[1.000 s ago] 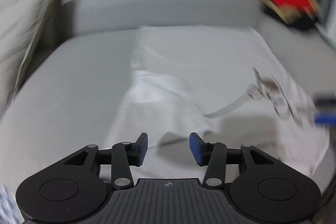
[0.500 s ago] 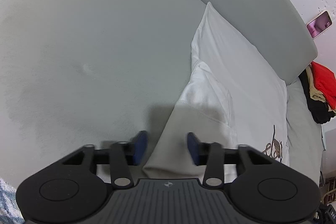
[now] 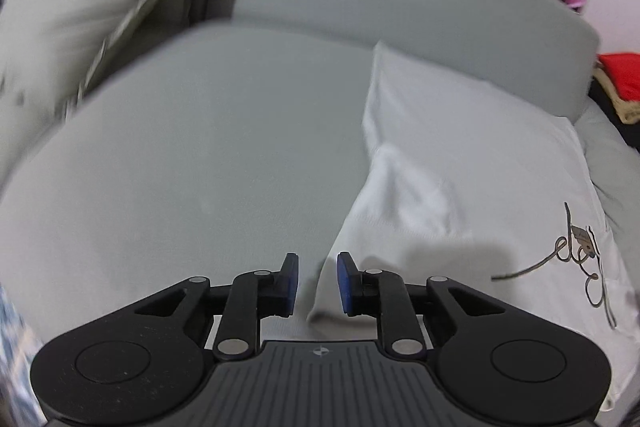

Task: Fold clothes
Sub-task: 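Fold the sleeve inward with the left gripper while the right gripper holds the folded side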

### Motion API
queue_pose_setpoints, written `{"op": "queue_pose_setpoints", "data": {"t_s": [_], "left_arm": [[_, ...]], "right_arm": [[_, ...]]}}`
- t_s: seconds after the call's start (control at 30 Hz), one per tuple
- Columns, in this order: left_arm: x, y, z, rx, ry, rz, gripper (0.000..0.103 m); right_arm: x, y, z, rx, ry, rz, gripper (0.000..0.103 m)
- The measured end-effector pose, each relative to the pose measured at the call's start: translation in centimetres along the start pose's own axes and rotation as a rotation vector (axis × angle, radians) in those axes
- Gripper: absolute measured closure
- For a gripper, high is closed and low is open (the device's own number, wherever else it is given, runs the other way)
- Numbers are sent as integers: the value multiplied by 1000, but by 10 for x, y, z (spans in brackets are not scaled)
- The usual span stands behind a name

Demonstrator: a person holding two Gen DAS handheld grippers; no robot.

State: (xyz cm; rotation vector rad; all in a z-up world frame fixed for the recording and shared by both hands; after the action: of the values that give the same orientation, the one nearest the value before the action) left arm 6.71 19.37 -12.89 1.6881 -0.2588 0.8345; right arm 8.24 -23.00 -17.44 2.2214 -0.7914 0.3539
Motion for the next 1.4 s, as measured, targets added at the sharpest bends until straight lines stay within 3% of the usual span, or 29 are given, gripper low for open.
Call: {"op": "queue_pose_setpoints", "data": {"t_s": [0.07,0.13,0.2,0.33,0.47,0.57,0.67,0.77,0.97,1.07,1.2,1.27,1.4], "left_arm": [[9,-7,14,-6,-44,19,87],[18,-19,26,-13,-75,13,91],[29,-37,38,-27,-101,-19,90],[36,-83,56,56,-163,-82,89],[39,-92,61,86,-187,-83,88],[35,-76,57,69,-180,-75,89],[15,-61,57,45,-176,-87,82],[-5,-45,57,22,-172,-101,81],[-42,5,64,1,-257,-34,81],[-45,17,68,11,-274,36,80],[-38,2,81,70,-284,65,79],[-46,0,86,86,-334,20,79],[-71,25,94,57,-492,-5,83]], "right_arm": [[8,-6,5,-51,29,13,70],[19,-19,7,-92,65,14,76],[32,-37,7,-130,103,11,76],[57,-77,9,-191,116,10,76],[55,-120,13,-229,138,-117,74],[53,-113,4,-241,180,-121,74],[50,-79,5,-175,111,-38,75],[30,-71,23,-215,108,-104,76],[-6,-19,16,-201,152,-145,76],[-8,6,13,-174,144,-80,77],[1,-7,22,-245,171,-42,85],[-4,-23,33,-344,192,-105,89],[-20,-3,31,-398,203,-139,86]]}}
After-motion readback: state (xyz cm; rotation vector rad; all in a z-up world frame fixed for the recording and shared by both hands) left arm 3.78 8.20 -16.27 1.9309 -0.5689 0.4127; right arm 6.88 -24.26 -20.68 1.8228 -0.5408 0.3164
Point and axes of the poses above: each gripper's, at about its wrist camera, not at the fingertips, and y roughly against the way its jaws point, z to its right, x to its top, the point moved 6 cm from there along -y, roughly the way its jaws point, and after that the axes turned 11 degrees about x, right-handed, at the moved point
